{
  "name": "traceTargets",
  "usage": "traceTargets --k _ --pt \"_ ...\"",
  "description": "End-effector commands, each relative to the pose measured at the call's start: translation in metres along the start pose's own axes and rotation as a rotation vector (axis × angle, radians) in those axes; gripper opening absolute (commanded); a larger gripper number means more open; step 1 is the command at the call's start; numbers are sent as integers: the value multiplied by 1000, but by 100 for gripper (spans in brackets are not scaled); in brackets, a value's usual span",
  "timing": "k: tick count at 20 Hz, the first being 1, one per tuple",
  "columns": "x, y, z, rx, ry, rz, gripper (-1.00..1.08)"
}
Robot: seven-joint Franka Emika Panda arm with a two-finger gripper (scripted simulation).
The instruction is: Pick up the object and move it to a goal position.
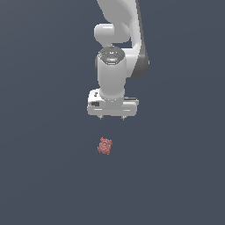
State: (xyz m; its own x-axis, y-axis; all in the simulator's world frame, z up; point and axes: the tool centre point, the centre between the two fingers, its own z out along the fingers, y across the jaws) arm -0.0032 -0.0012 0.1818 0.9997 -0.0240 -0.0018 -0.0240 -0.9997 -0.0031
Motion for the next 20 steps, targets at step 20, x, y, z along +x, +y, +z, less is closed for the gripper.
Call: traceTargets --k 20 --pt "17 2 -2 -16 22 -9 100"
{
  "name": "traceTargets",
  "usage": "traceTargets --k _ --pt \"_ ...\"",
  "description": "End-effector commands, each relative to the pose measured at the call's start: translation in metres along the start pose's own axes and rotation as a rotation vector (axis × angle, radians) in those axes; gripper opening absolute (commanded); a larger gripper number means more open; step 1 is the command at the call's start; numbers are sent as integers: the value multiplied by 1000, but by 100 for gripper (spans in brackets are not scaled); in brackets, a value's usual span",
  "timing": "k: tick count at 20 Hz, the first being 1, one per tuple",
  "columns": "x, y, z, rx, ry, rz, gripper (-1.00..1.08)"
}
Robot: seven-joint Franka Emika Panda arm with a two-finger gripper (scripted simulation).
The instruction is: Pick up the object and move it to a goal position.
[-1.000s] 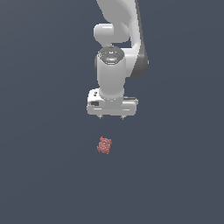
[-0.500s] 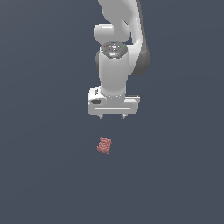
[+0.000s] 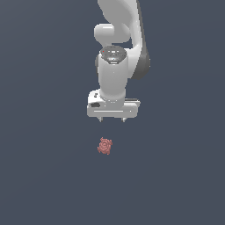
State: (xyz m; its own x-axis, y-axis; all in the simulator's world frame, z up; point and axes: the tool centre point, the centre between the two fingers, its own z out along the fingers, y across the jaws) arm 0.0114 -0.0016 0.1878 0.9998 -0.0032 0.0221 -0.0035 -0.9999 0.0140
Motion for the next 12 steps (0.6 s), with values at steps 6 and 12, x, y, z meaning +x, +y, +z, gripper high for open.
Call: traceTargets --k 6,12 --pt "21 11 29 6 -8 83 100" --pt "42 23 64 10 -16 177 100"
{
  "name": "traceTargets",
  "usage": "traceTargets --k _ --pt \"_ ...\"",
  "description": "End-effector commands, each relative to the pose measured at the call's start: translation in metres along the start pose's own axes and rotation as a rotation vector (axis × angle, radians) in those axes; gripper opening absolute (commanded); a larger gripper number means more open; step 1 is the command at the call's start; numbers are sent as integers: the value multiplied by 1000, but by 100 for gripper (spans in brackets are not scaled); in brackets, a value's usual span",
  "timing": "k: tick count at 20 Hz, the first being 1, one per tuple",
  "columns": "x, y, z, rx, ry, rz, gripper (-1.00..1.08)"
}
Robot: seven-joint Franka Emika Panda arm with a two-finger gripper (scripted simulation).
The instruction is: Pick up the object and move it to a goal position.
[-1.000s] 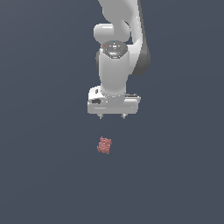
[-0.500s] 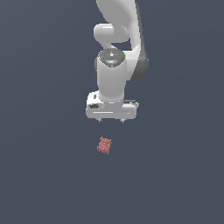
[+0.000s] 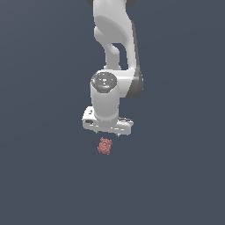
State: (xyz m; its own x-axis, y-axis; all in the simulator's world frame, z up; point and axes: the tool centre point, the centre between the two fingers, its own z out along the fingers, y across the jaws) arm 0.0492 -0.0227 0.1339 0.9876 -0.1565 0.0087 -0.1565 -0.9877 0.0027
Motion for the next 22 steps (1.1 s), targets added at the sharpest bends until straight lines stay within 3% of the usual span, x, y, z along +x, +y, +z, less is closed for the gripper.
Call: traceTargets --k 1,10,22 --pt "8 4 14 1 -3 36 100" --pt "22 12 41 2 -8 104 100" --pt "22 12 68 2 -9 107 100"
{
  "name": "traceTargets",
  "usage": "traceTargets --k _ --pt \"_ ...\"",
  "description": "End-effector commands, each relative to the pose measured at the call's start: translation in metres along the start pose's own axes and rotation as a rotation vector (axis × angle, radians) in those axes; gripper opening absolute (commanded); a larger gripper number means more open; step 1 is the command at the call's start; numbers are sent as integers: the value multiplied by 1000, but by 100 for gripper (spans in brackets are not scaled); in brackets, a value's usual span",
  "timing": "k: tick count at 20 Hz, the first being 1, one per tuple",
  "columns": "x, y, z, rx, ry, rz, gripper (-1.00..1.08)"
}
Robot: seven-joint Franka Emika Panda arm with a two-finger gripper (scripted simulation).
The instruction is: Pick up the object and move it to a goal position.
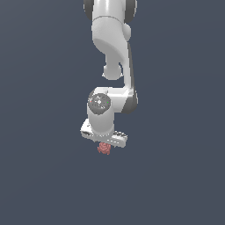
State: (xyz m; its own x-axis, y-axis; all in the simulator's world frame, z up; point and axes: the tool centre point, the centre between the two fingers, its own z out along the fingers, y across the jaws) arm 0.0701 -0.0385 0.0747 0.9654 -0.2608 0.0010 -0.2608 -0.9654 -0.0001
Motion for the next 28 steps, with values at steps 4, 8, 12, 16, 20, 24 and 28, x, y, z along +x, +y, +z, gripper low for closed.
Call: traceTargets --k 4,8,12,16,20,24,28 --pt "-1 0 28 0 -1 2 100" --pt "0 0 35 0 -1 2 100" --pt "1 0 34 0 -1 2 -100" --pt "1 0 34 0 -1 2 -100" --pt "1 0 34 0 -1 2 -100" --pt "0 0 31 0 -1 2 -100" --pt "-1 1 19 0 -1 2 -100"
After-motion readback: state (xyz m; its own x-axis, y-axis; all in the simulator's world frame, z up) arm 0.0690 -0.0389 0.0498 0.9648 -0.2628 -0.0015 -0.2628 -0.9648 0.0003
